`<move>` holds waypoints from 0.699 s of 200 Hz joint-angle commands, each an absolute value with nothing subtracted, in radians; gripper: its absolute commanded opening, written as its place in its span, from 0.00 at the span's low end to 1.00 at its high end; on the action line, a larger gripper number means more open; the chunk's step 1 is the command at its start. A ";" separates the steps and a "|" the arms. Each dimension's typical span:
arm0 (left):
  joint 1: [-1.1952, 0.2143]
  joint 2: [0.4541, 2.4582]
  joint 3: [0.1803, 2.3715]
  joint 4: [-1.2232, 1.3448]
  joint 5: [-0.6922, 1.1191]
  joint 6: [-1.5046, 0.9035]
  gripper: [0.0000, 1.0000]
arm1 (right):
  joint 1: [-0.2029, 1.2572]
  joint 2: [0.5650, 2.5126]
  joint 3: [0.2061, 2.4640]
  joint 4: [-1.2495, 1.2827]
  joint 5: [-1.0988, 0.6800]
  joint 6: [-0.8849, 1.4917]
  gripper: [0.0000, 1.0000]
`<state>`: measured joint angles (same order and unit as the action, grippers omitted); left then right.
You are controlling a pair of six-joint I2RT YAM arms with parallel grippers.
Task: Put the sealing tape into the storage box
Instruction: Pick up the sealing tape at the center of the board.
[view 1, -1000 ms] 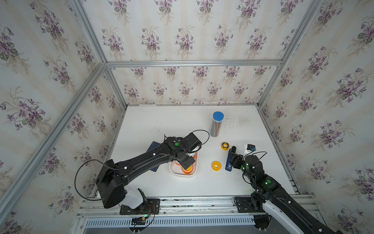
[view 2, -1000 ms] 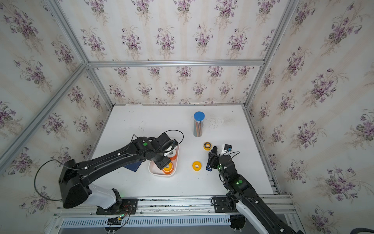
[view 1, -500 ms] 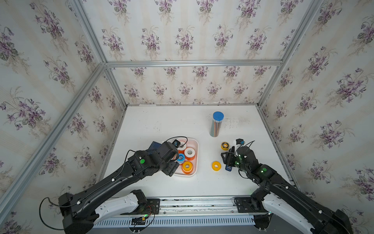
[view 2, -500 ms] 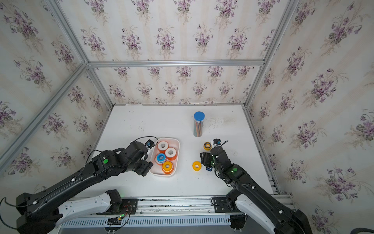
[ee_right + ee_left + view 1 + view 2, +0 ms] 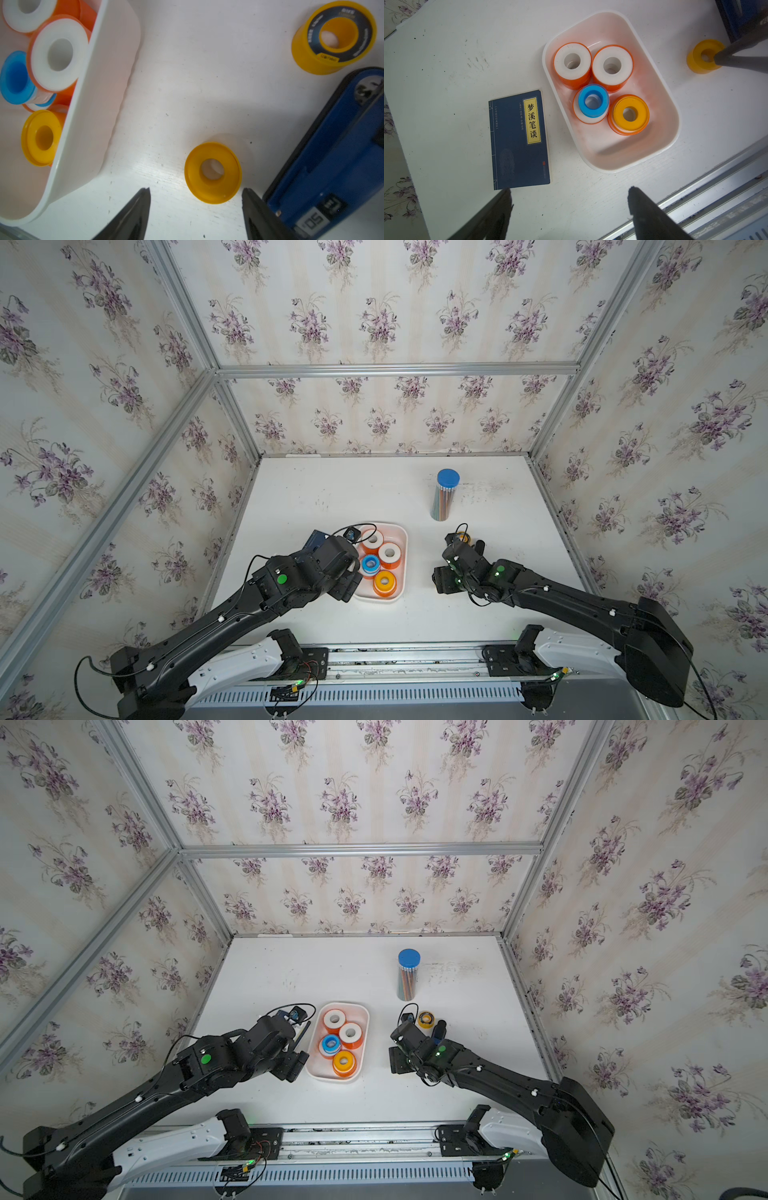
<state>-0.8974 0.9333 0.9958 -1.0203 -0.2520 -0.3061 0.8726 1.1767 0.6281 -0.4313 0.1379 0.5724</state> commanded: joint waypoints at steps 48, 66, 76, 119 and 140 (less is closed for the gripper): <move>-0.897 0.953 0.999 -1.032 -0.280 -0.320 0.88 | 0.887 1.284 0.631 -0.433 0.196 0.571 0.76; -0.897 0.955 1.000 -1.031 -0.277 -0.319 0.88 | 0.887 1.310 0.635 -0.426 0.202 0.568 0.76; -0.897 0.955 0.999 -1.031 -0.279 -0.319 0.88 | 0.887 1.324 0.634 -0.420 0.200 0.566 0.76; -0.897 0.957 1.000 -1.032 -0.281 -0.319 0.88 | 0.887 1.393 0.639 -0.390 0.207 0.552 0.71; -0.897 0.954 0.998 -1.031 -0.282 -0.320 0.88 | 0.887 1.406 0.642 -0.378 0.203 0.556 0.66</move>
<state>-0.8974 0.9546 0.9958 -1.0206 -0.2657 -0.3138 0.8860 1.3937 0.6319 -0.3988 0.1925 0.5587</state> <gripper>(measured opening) 0.877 0.686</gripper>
